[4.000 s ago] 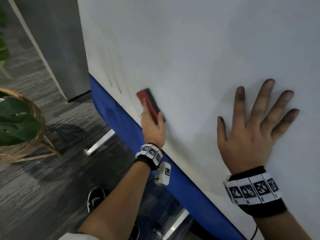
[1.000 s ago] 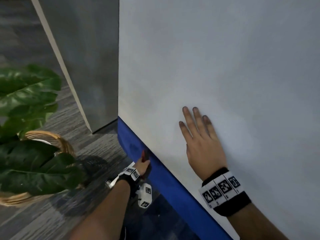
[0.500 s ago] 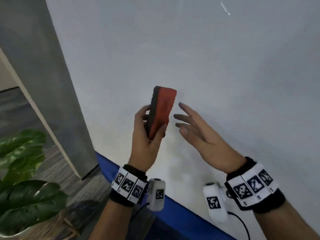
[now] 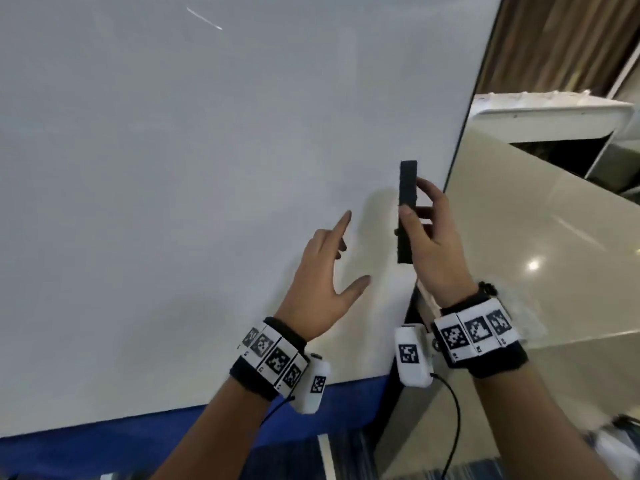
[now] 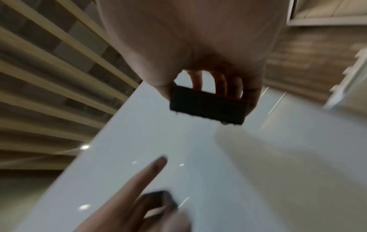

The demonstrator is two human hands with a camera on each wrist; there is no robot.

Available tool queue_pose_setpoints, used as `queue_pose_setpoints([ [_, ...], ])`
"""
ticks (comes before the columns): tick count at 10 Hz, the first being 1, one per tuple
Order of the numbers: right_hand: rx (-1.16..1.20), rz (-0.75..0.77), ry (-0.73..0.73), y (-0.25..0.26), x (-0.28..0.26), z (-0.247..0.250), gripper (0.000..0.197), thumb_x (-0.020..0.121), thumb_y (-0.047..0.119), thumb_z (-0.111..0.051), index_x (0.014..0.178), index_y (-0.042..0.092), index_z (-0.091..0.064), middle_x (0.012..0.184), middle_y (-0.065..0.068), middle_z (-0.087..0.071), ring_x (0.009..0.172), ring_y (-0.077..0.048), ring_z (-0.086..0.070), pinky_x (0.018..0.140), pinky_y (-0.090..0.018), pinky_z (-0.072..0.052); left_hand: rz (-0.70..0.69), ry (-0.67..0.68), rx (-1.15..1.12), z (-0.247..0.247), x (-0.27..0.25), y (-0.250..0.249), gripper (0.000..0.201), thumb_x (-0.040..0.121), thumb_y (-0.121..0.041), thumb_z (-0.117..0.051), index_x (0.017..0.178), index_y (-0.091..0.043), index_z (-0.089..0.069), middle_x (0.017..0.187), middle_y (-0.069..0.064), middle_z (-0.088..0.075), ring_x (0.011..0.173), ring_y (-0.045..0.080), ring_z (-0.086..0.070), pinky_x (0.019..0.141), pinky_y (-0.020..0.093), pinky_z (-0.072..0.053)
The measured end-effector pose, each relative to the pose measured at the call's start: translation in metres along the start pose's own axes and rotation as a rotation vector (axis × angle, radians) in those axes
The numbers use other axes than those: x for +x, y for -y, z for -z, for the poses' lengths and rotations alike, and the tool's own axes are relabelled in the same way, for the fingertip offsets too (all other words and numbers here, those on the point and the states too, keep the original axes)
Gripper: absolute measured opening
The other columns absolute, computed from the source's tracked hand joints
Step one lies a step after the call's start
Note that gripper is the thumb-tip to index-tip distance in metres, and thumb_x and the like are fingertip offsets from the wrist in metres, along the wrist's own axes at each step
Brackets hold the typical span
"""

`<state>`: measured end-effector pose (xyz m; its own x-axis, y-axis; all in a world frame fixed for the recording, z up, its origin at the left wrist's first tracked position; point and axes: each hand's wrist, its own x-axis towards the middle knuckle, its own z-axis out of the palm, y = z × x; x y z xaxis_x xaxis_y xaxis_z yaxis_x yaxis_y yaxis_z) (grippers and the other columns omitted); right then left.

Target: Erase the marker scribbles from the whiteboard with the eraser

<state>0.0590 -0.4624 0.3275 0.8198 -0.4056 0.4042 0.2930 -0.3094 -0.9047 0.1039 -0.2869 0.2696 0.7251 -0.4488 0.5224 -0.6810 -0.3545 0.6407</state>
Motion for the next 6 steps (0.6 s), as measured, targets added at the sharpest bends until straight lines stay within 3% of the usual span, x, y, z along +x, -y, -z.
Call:
queue_pose_setpoints([
  [1,-0.209,-0.172,-0.152,-0.054,0.006,0.065,0.042,0.102,0.03,-0.055,0.143,0.028,-0.047,0.1,0.0,-0.063,0.081,-0.019,-0.064,0.063,-0.031,-0.054,0.038,0.134,0.025,-0.039,-0.011,0.035,0.058,0.093,-0.027,-0.071,0.145,-0.034,-0.045,0.103,-0.01,-0.05,0.096,0.009,-0.052,0.084,0.016,-0.039],
  [2,-0.449,-0.382,-0.11,-0.11,0.009,0.11,0.044,0.099,0.034,-0.056,0.141,0.023,-0.049,0.111,-0.011,-0.067,0.088,-0.03,-0.065,0.077,-0.04,-0.055,0.138,0.283,0.03,-0.063,-0.045,0.086,0.033,0.093,-0.019,-0.068,0.122,-0.034,-0.061,0.09,-0.009,-0.055,0.082,0.011,-0.056,0.079,0.023,-0.047],
  [3,-0.665,-0.503,0.037,-0.153,0.008,0.13,0.048,0.097,0.032,-0.059,0.139,0.012,-0.048,0.123,-0.02,-0.064,0.105,-0.036,-0.062,0.082,-0.036,-0.047,0.317,0.421,0.124,-0.066,-0.096,0.137,0.029,0.093,-0.018,-0.069,0.111,-0.038,-0.06,0.077,-0.007,-0.056,0.071,0.011,-0.057,0.076,0.035,-0.054],
  [4,-0.822,-0.573,0.121,-0.173,0.0,0.134,0.057,0.093,0.033,-0.064,0.139,0.005,-0.045,0.128,-0.021,-0.062,0.114,-0.038,-0.06,0.088,-0.038,-0.046,0.554,0.51,0.238,-0.054,-0.151,0.183,0.036,0.092,-0.015,-0.07,0.097,-0.047,-0.055,0.065,-0.007,-0.052,0.06,0.01,-0.052,0.071,0.033,-0.05],
  [5,-0.919,-0.531,0.132,-0.18,-0.006,0.13,0.063,0.087,0.044,-0.069,0.132,0.006,-0.046,0.126,-0.02,-0.062,0.114,-0.038,-0.06,0.093,-0.042,-0.05,0.765,0.633,0.361,-0.039,-0.213,0.222,0.029,0.093,-0.016,-0.068,0.095,-0.042,-0.056,0.069,-0.007,-0.052,0.067,0.014,-0.055,0.068,0.027,-0.042],
  [6,-1.038,-0.521,0.152,-0.174,-0.015,0.124,0.058,0.09,0.045,-0.064,0.131,0.008,-0.046,0.128,-0.02,-0.059,0.116,-0.04,-0.059,0.096,-0.046,-0.051,0.904,0.71,0.497,-0.023,-0.272,0.263,0.019,0.094,-0.017,-0.065,0.102,-0.034,-0.059,0.094,-0.003,-0.066,0.087,0.015,-0.061,0.076,0.02,-0.04],
])
